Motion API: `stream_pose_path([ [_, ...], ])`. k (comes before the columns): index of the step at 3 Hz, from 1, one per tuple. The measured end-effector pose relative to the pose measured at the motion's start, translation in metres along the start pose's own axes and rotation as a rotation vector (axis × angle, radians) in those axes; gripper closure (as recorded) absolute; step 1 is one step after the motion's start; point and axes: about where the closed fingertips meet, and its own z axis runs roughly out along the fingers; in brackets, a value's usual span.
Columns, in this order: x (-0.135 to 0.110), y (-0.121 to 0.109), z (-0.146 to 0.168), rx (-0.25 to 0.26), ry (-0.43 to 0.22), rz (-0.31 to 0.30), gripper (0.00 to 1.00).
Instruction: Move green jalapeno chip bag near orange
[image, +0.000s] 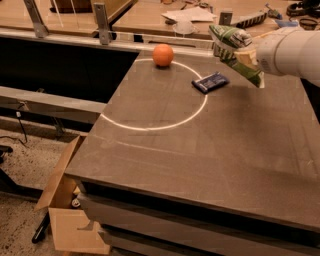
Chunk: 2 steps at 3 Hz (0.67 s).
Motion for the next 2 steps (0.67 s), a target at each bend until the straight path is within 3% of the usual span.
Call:
stream_pose_path([
  [2,0.003,-0.009,0.073,0.016,-0.017,0.076,1.0],
])
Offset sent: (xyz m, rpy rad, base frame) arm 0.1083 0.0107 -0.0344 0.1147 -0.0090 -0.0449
